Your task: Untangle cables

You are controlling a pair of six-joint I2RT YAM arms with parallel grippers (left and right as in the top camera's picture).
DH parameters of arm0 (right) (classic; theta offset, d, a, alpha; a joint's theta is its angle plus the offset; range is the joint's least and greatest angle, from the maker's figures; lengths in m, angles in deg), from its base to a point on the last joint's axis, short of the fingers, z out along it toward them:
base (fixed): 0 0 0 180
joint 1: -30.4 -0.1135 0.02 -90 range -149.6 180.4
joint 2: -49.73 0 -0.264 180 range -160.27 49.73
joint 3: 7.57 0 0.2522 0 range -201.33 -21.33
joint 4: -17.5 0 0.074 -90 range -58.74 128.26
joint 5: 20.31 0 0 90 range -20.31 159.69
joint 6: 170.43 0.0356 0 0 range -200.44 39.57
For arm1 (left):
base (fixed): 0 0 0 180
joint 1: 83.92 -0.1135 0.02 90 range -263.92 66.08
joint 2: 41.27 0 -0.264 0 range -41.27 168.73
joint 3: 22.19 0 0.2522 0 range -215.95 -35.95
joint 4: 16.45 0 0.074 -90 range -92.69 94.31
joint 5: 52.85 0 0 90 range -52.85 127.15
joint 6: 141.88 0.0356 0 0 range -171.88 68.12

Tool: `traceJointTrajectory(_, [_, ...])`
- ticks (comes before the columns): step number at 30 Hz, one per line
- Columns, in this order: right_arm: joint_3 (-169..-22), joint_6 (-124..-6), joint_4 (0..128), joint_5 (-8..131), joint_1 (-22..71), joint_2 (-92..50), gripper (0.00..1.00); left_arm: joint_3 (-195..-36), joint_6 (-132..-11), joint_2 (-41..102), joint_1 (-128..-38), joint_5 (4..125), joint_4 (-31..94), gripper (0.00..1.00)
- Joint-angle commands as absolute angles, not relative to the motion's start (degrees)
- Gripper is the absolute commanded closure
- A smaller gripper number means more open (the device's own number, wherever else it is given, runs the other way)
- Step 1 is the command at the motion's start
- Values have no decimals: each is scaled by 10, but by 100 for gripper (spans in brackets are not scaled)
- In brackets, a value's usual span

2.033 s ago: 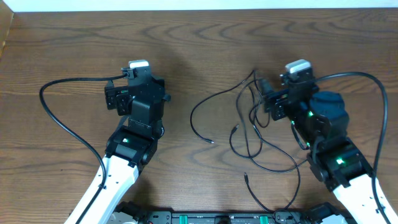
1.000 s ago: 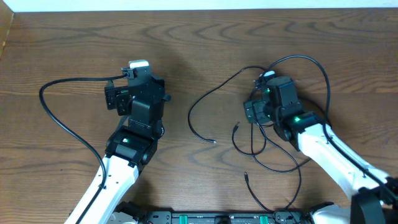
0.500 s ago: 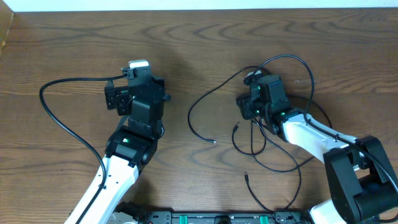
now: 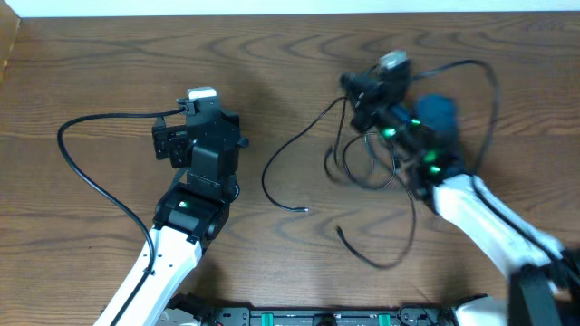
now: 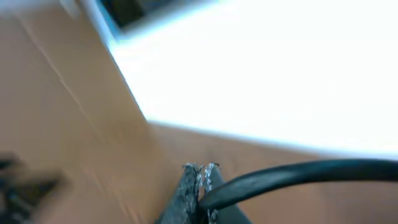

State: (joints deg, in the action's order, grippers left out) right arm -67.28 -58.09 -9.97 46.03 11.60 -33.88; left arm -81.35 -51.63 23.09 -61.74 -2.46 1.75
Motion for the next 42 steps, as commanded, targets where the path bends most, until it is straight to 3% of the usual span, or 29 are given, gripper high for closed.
traceJointTrajectory(1, [-715, -556, -108, 457, 128, -245, 99, -821, -511, 230, -620, -38, 16, 2])
traceJointTrajectory(7, [-842, -620, 26, 476, 147, -170, 99, -821, -511, 230, -620, -38, 16, 2])
traceJointTrajectory(12, [-983, -702, 200, 503, 154, -179, 99, -821, -511, 230, -620, -38, 16, 2])
traceJointTrajectory(17, [-1075, -737, 289, 503, 159, -204, 99, -821, -511, 230, -620, -38, 16, 2])
traceJointTrajectory(37, [-1092, -739, 386, 494, 159, -217, 99, -821, -513, 230, -620, -37, 15, 2])
traceJointTrajectory(39, [-1092, -739, 394, 493, 159, -217, 99, -821, -534, 230, -620, 13, 16, 2])
traceJointTrajectory(42, [-1092, -737, 401, 467, 160, -217, 99, -821, -586, 230, -620, 199, 20, 2])
